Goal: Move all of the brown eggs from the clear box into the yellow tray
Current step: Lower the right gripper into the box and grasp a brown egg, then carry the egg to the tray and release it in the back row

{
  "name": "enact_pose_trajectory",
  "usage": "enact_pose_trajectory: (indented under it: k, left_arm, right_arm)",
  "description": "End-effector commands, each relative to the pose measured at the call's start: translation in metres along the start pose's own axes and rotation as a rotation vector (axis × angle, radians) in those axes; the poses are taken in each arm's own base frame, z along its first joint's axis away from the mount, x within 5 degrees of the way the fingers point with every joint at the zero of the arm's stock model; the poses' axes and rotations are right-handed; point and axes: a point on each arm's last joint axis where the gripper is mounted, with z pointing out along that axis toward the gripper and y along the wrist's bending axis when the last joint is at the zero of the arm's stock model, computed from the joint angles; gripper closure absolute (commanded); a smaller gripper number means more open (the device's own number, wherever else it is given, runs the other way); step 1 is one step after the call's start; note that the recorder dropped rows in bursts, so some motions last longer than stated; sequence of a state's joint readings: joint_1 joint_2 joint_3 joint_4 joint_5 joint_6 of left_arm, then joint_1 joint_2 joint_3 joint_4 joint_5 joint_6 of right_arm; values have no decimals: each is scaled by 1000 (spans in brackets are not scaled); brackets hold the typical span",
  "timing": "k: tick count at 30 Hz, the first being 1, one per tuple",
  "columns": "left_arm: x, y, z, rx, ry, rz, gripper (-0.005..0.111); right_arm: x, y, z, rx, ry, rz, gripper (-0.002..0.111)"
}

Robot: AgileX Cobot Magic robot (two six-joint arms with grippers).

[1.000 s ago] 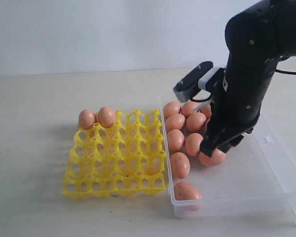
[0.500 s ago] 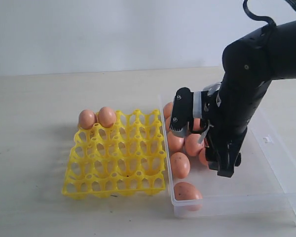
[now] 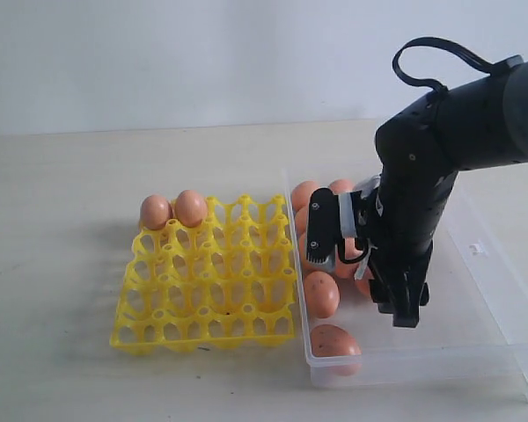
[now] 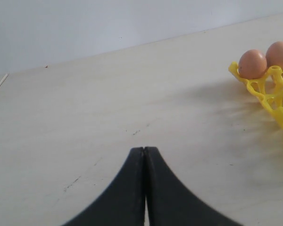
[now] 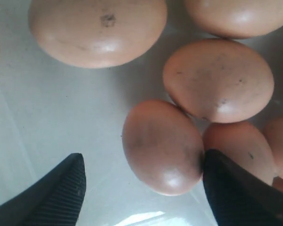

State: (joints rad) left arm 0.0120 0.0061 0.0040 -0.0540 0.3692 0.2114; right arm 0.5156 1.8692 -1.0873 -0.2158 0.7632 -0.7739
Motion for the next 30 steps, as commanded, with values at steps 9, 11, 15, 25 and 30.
enact_pose_trajectory:
  k: [9,11,15,25,30]
  left_arm:
    - [-2,0,-1,-3,-19,-13,107]
    - [-2,0,-1,-3,-19,-12,107]
    - [-2,0,-1,-3,-19,-12,107]
    - [-2,0,-1,-3,-19,-14,107]
    - [-2,0,-1,-3,-19,-12,107]
  right_arm:
    - [-4,0,21,-21,-12,34,85]
    - [-4,0,20,-22,-12,45,108]
    - [-2,-2,5,6,-30,61,107]
    - [-16,-15,-92,389,-687,428,108]
    - [-49,-20,-75,408,-960,662,108]
